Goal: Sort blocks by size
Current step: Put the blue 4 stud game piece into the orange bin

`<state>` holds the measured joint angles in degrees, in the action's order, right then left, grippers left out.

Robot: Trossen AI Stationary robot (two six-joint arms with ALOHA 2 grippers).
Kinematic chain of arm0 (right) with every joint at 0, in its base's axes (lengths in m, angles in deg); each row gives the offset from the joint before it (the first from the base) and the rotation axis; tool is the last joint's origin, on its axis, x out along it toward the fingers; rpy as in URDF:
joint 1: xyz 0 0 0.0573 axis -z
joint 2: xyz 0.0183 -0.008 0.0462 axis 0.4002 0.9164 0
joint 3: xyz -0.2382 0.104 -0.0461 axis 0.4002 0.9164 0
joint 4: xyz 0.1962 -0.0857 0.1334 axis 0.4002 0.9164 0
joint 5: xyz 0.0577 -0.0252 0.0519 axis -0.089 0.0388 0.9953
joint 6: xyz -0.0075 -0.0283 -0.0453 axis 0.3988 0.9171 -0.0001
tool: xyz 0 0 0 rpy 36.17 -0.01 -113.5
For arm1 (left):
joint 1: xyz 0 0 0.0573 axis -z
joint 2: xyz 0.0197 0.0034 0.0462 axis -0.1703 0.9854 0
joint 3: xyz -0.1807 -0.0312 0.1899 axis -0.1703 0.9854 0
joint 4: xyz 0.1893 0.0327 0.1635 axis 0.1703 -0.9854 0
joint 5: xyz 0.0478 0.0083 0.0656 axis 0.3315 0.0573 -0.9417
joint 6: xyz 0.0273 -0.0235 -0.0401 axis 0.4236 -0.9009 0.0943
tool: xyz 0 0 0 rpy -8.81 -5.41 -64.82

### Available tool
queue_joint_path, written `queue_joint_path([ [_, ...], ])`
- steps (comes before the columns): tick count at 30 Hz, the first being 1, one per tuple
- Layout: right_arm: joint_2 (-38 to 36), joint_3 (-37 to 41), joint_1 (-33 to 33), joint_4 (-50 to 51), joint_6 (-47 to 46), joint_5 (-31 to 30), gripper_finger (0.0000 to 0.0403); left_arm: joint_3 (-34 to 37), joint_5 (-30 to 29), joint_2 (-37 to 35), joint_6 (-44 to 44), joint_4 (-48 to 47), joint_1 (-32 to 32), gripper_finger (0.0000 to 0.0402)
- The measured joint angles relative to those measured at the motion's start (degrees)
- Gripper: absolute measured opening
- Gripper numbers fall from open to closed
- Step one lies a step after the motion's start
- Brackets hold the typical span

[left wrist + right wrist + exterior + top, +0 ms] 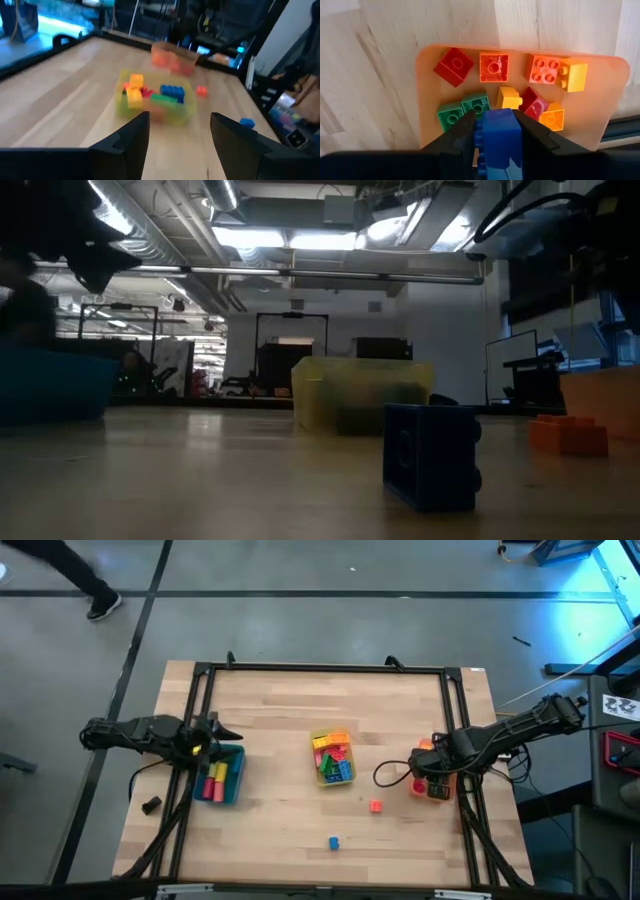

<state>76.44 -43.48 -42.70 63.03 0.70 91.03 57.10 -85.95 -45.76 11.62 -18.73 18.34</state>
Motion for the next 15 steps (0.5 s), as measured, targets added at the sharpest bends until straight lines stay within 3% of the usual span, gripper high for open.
queue_joint_path([
  [4,0.32,0.0,0.0,0.87,-1.46,-1.21,0.013,0.97,0.21,0.52,0.18,2.37,0.02,0.0194],
  [10,0.8,0.02,0.0,1.82,-1.39,-4.5,0.0201,6.17,1.81,0.01,8.12,13.02,0.0,0.0194],
  [15,0.89,0.02,0.0,2.54,-1.37,-1.9,0.024,10.09,1.92,0.01,8.82,18.75,0.02,0.0194],
])
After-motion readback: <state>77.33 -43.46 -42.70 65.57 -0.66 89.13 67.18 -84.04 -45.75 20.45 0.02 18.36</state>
